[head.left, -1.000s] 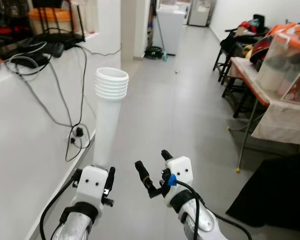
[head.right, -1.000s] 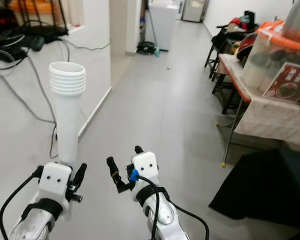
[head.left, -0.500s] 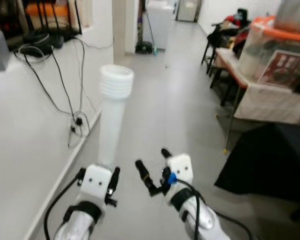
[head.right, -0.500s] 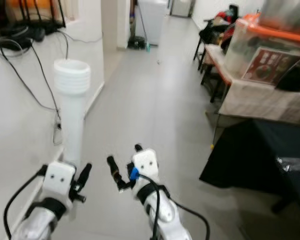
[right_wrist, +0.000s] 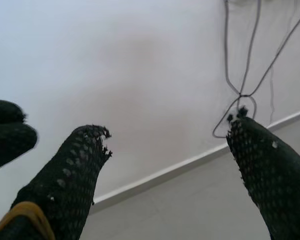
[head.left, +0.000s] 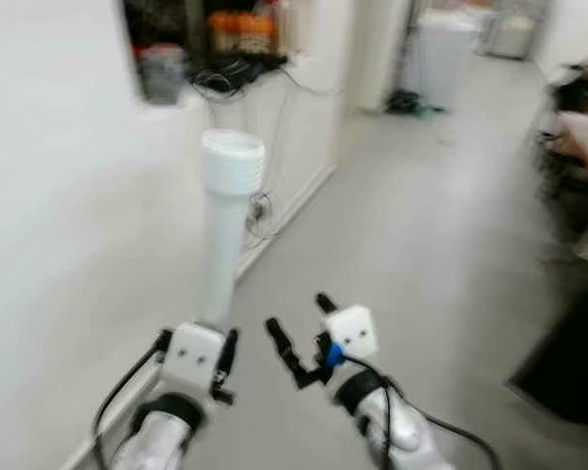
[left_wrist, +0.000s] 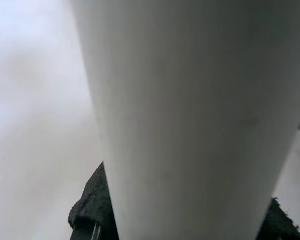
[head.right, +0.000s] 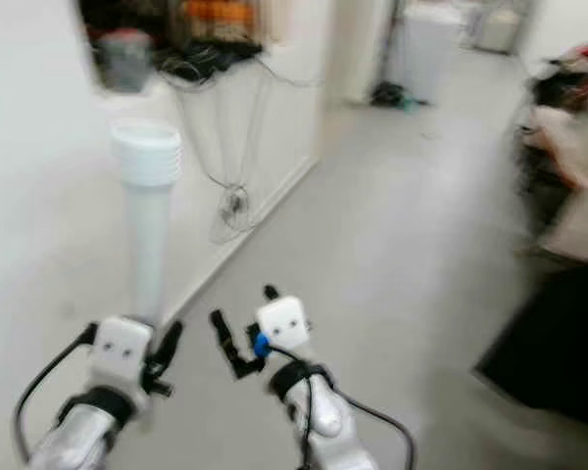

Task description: Building children table

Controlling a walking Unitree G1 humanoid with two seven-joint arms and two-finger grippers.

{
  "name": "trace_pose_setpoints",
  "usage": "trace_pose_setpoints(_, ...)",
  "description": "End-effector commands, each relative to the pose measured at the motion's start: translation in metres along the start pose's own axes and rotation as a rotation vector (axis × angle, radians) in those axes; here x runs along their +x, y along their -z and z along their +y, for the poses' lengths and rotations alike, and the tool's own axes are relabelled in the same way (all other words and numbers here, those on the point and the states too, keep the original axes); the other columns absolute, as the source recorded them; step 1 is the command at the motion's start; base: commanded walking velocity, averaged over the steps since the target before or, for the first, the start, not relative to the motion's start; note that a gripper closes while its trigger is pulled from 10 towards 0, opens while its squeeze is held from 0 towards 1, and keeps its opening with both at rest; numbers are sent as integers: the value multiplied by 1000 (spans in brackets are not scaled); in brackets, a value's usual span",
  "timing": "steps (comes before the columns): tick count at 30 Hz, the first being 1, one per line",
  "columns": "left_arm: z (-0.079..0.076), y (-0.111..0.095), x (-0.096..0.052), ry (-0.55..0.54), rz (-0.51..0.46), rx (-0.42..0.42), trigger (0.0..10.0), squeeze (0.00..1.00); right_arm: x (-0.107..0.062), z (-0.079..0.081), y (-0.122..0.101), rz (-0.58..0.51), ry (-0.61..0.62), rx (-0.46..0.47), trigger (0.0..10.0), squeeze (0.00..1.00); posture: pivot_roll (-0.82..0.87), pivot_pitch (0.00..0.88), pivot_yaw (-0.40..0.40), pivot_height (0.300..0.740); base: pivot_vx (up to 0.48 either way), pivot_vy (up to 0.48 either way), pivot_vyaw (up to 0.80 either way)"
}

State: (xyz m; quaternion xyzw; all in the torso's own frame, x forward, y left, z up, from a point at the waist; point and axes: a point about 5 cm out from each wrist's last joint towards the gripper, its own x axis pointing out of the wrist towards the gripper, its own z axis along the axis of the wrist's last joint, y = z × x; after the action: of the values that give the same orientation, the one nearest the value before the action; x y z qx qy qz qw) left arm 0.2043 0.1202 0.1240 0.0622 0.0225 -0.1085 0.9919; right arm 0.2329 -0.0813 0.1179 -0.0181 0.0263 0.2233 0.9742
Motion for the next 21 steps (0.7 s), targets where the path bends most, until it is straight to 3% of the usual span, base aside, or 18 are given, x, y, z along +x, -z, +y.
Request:
trace_pose_setpoints(1, -1, -2, 2, 5, -11, 5, 10000, 0, 0, 0, -1, -6, 3, 12, 10000, 0, 82, 0, -73, 740, -337, 0, 800)
trace_pose_setpoints(21, -6, 2, 17, 20, -21, -14, 10000, 0, 2, -13, 4, 4, 37, 0, 10000, 0, 43, 0, -58, 740, -353, 0, 800)
